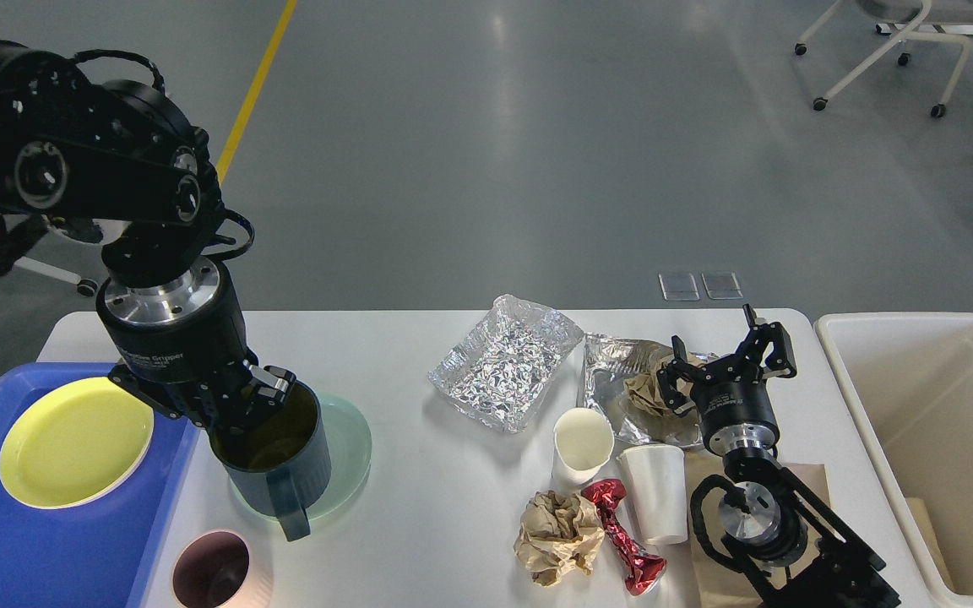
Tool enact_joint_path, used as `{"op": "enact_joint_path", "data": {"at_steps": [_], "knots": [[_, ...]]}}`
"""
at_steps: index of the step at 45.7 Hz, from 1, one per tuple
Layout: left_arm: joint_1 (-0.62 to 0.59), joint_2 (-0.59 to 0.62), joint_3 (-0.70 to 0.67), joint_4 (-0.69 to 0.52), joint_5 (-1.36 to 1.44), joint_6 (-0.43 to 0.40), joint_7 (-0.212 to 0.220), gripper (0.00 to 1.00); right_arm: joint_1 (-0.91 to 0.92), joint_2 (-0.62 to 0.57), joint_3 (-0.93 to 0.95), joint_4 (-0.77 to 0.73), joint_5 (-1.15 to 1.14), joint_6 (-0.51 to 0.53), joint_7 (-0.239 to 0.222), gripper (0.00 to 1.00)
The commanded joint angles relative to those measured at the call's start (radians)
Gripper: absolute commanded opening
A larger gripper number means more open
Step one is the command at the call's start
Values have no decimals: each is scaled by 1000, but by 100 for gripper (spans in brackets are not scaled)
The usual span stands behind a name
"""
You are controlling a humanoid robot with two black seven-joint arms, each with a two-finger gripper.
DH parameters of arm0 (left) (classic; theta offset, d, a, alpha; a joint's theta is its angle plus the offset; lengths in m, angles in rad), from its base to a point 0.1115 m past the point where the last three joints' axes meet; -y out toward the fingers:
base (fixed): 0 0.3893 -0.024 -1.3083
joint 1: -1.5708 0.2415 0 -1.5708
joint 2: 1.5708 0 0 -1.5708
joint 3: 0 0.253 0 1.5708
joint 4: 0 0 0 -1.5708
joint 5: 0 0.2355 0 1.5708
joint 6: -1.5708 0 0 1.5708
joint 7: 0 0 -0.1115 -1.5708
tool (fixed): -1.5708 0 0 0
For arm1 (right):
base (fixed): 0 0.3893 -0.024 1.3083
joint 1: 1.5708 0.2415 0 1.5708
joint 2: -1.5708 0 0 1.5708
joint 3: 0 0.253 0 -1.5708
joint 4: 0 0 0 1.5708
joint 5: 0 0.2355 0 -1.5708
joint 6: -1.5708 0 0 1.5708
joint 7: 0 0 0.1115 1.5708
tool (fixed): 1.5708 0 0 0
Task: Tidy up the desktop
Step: 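Lift the dark green cup and place it onto the blue tray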
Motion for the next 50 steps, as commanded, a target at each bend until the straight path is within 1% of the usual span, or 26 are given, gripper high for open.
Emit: {"op": "enact_joint_path", "data": {"at_steps": [1, 4, 11, 16, 18, 22, 26, 31, 37, 39, 43, 47, 50], "knots": [[-23, -6, 35, -7, -2, -36, -55, 0, 0, 0, 0, 0, 0, 0, 1, 100], [-21, -3, 49, -6, -2, -36, -65, 0, 0, 0, 0, 0, 0, 0, -1, 100], [-15, 40, 96, 5, 0, -40, -68, 0, -2, 0, 0, 0, 0, 0, 1, 100], [-4, 115, 136, 29, 11, -39, -65, 1, 0, 0, 0, 0, 0, 0, -1, 100], [3, 158, 158, 43, 14, -37, -54, 1, -2, 0, 0, 0, 0, 0, -1, 100], [48, 238, 179, 97, 64, -37, -51, 1, -2, 0, 0, 0, 0, 0, -1, 100], [123, 320, 187, 178, 135, -48, -63, 2, -2, 0, 0, 0, 0, 0, 1, 100], [232, 431, 182, 272, 218, -63, -65, 2, -2, 0, 0, 0, 0, 0, 1, 100], [371, 554, 164, 380, 316, -63, -69, 2, -2, 0, 0, 0, 2, 0, 1, 100], [422, 589, 153, 420, 342, -63, -78, 2, -2, 0, 0, 0, 0, 0, 1, 100], [523, 665, 109, 508, 411, -62, -103, 2, -2, 0, 0, 0, 0, 0, 1, 100], [635, 747, 9, 604, 497, -60, -135, 2, -2, 0, 0, 0, 0, 0, 1, 100], [742, 793, -78, 690, 554, -56, -181, 3, -2, 0, 0, 0, 0, 0, 1, 100]]}}
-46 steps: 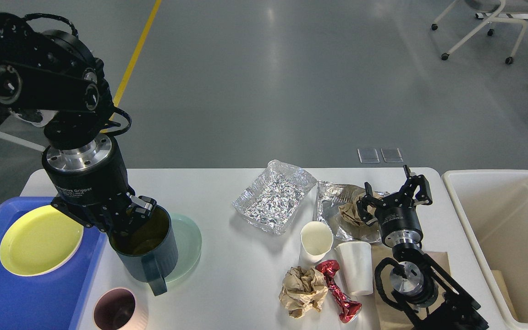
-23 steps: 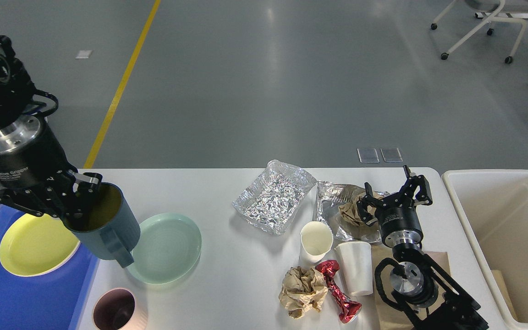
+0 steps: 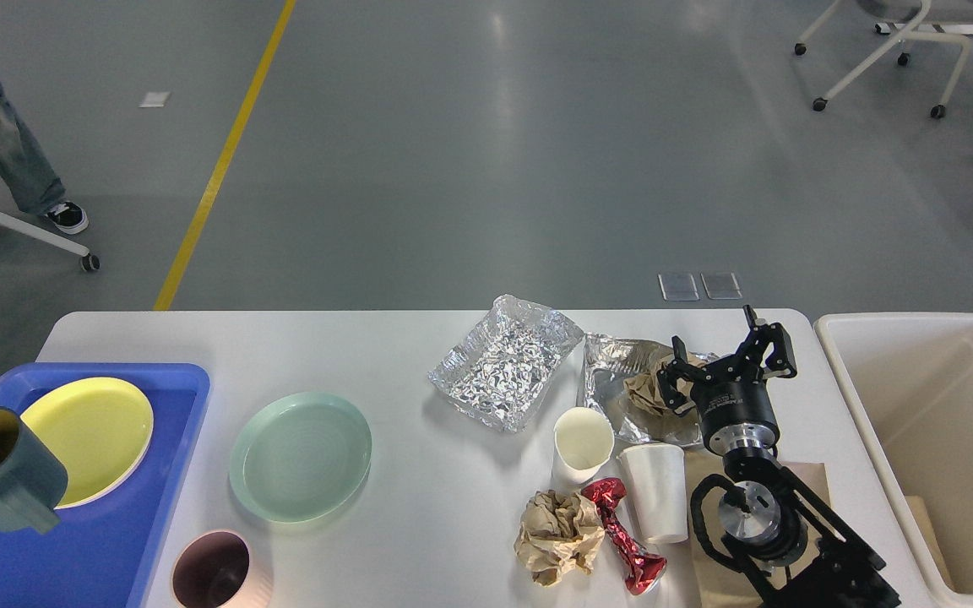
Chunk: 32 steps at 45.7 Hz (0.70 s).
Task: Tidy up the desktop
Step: 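Lift the dark green cup and place it onto the blue tray, then release the cup and withdraw the left gripper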
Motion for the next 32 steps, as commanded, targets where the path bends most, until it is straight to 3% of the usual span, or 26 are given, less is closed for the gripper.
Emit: {"op": "enact_joint_path", "data": {"at_steps": [1, 10, 17, 26, 32], "knots": [[200, 95, -162, 160, 117, 7, -81, 3, 0, 0, 0, 0, 1, 0, -1, 100], [510, 116, -378, 358, 257, 11, -249, 5, 1, 0, 0, 0, -1, 0, 0, 100], [648, 113, -429, 466, 258, 14, -279, 5, 0, 0, 0, 0, -1, 0, 0, 100], [808, 90, -437, 642, 243, 40, -387, 5, 0, 0, 0, 0, -1, 0, 0, 100], [868, 73, -479, 707, 243, 71, -398, 5, 0, 0, 0, 0, -1, 0, -1, 100]]}}
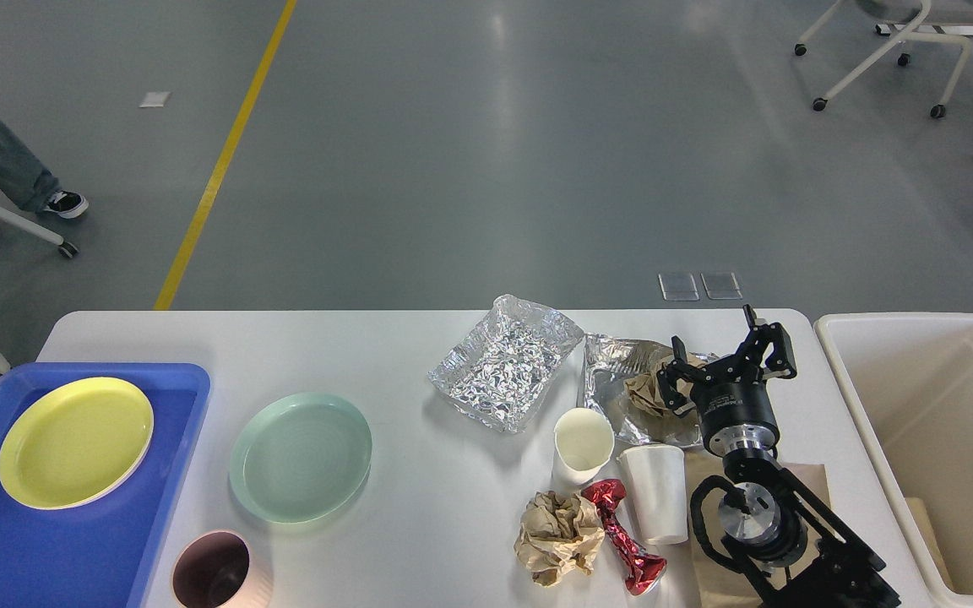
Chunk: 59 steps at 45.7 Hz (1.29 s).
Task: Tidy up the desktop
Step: 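Release the cup and withdraw the left gripper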
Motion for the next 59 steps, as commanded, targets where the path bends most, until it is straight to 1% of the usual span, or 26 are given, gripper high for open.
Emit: {"op": "enact_joint_path", "data": {"at_steps": [1, 8, 18, 28, 31, 33, 35, 39, 42, 44, 45, 47, 59], "knots": [[60, -11, -45, 58, -1, 33, -11, 5, 0, 0, 0, 0, -1, 0, -1, 100], [126, -14, -91, 62, 1, 85, -3, 5, 1, 0, 0, 0, 1, 0, -1, 100], [173, -14, -96, 62, -2, 99, -4, 6, 0, 0, 0, 0, -1, 0, -1, 100], [186, -13, -98, 62, -2, 113, -7, 6, 0, 0, 0, 0, 1, 0, -1, 100], [186, -14, -98, 62, -2, 114, -9, 9, 0, 0, 0, 0, -1, 0, 0, 100], [186, -13, -98, 62, -4, 120, -12, 15, 0, 0, 0, 0, -1, 0, 0, 100], [186, -10, -98, 61, -5, 137, -11, 25, 0, 0, 0, 0, -1, 0, 0, 100], [186, -8, -98, 53, -47, 192, -4, 60, 0, 0, 0, 0, -1, 0, -1, 100], [188, -8, -96, 48, -106, 215, -3, 79, 0, 0, 0, 0, -1, 0, -1, 100], [189, -10, -96, 47, -142, 215, -1, 89, 1, 0, 0, 0, -1, 0, 0, 100], [189, -11, -96, 47, -156, 215, -1, 92, 0, 0, 0, 0, -1, 0, -1, 100], [192, -11, -95, 45, -174, 215, -4, 94, 0, 0, 0, 0, -1, 0, 0, 100], [191, -11, -87, 44, -179, 212, -6, 95, 0, 0, 0, 0, 1, 0, 0, 100]]}}
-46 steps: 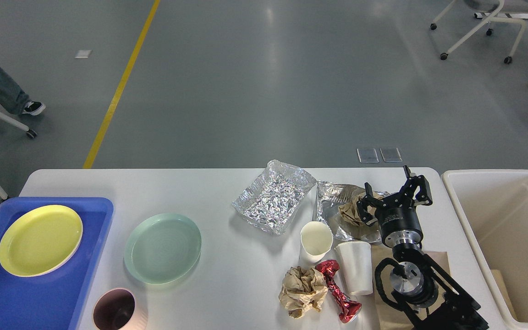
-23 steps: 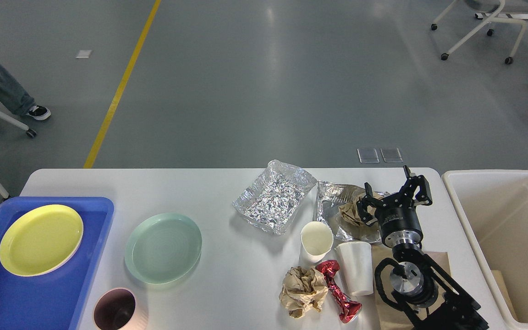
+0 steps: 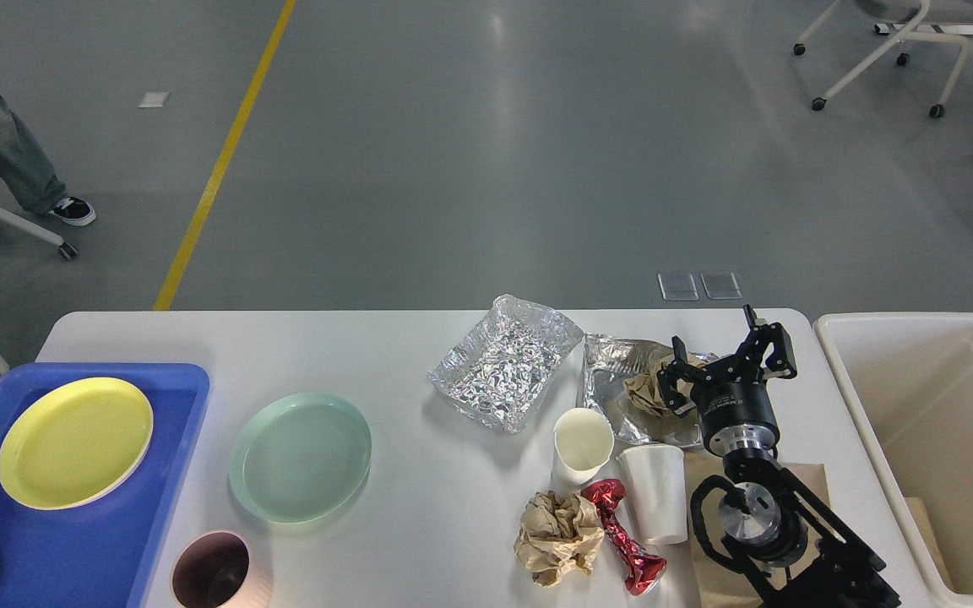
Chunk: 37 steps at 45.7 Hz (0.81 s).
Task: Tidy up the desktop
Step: 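Release the cup and withdraw the left gripper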
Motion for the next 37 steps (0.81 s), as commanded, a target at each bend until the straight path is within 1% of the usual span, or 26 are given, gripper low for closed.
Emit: {"op": "enact_joint_path", "data": {"at_steps": [1, 11, 17, 20, 23, 29, 34, 36, 37], "knots": [[-3, -1, 10, -5, -1, -4, 0, 95, 0, 0, 0, 0, 1, 0, 1, 100], [-27, 9, 41, -63, -1, -15, 1, 96, 1, 0, 0, 0, 1, 0, 1, 100], [-117, 34, 108, -89, -1, -74, 3, 96, 1, 0, 0, 0, 0, 0, 1, 100], [-195, 38, 172, -114, -1, -116, 4, 96, 0, 0, 0, 0, 1, 0, -1, 100], [-292, 35, 269, -135, -1, -160, 3, 96, 0, 0, 0, 0, 0, 0, -1, 100], [-525, 26, 476, -203, -2, -263, 1, 96, 0, 0, 0, 0, 0, 0, -1, 100], [-676, 0, 561, -233, -4, -267, 10, 96, 0, 0, 0, 0, 0, 0, -1, 100], [-725, -14, 573, -242, -4, -267, 27, 96, 0, 0, 0, 0, 0, 0, 1, 100], [-746, -24, 575, -247, -4, -267, 42, 96, 0, 0, 0, 0, 0, 0, 1, 100]]}}
